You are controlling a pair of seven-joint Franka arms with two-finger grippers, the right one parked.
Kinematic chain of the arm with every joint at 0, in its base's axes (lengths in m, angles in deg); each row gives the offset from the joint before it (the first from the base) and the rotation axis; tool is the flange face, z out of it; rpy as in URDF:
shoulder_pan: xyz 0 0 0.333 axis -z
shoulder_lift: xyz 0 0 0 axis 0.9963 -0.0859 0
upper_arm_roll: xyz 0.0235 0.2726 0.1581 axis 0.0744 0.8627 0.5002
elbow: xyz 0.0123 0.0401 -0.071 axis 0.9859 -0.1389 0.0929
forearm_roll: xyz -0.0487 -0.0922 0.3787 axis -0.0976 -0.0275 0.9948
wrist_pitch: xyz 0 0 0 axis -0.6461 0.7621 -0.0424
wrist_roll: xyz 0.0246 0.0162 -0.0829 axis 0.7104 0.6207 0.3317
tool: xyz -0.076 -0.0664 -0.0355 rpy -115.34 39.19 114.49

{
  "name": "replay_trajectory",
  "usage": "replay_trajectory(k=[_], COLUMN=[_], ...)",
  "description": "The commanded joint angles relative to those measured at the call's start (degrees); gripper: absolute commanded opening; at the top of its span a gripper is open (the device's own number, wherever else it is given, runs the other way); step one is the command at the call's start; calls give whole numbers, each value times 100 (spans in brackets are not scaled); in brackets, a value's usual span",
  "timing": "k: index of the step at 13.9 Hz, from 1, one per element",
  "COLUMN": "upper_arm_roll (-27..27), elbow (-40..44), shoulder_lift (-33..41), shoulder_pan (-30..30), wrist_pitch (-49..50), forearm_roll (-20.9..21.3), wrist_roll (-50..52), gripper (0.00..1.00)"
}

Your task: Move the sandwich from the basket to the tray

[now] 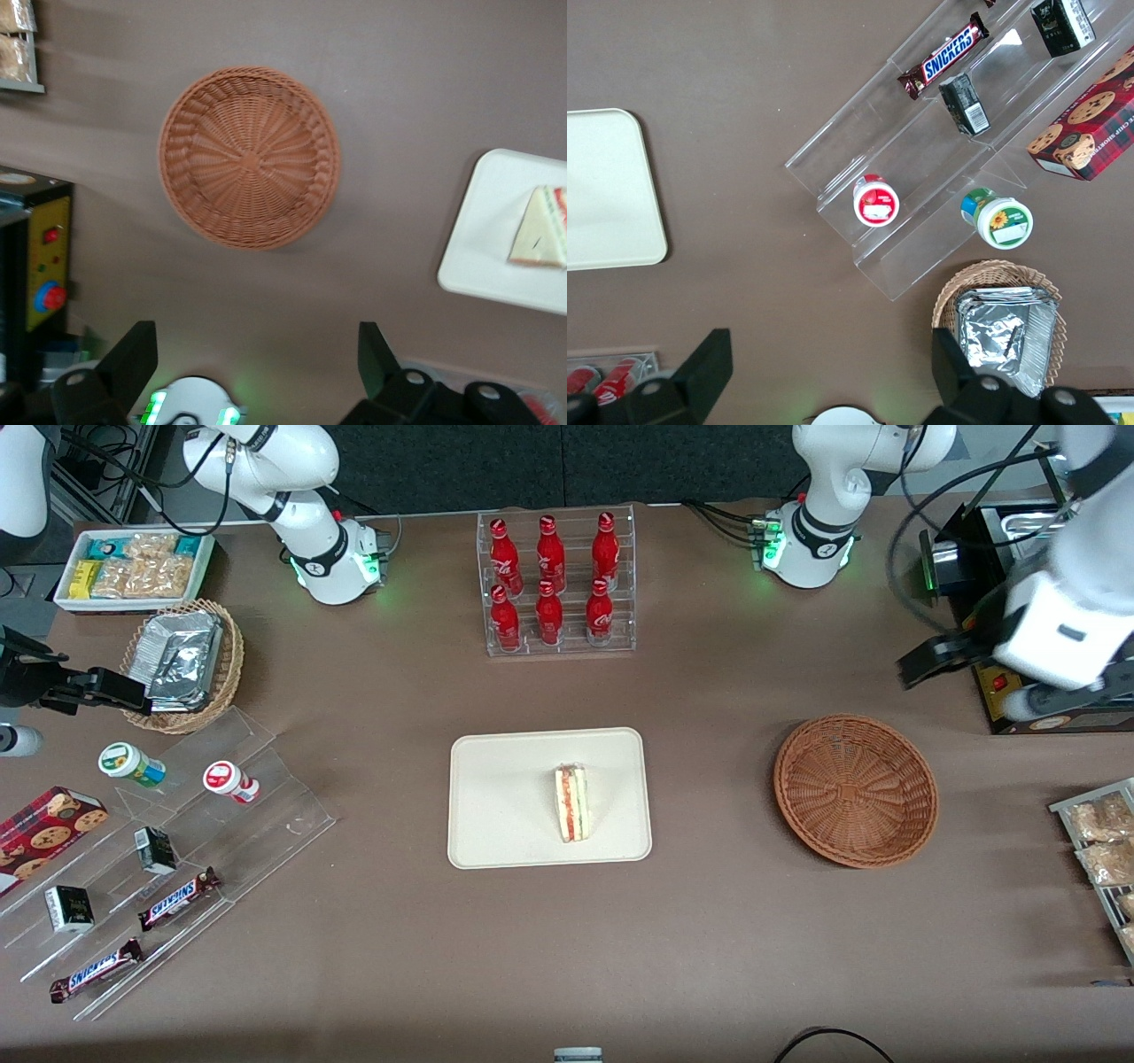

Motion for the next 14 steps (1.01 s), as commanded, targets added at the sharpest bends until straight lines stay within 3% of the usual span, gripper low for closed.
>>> replay_trajectory(k=[1,7,14], upper_arm_roll=[-73,-73,-108], elbow=[-552,-1351,-1151], shoulder_lift=[475,1081,933], shoulder_pan=[-332,-912,-939], wrist_pitch=[-6,-190,-182], forearm_roll=[-89,-72,-81], wrist_roll=[-663,-1613,-1746], gripper=[100,100,100])
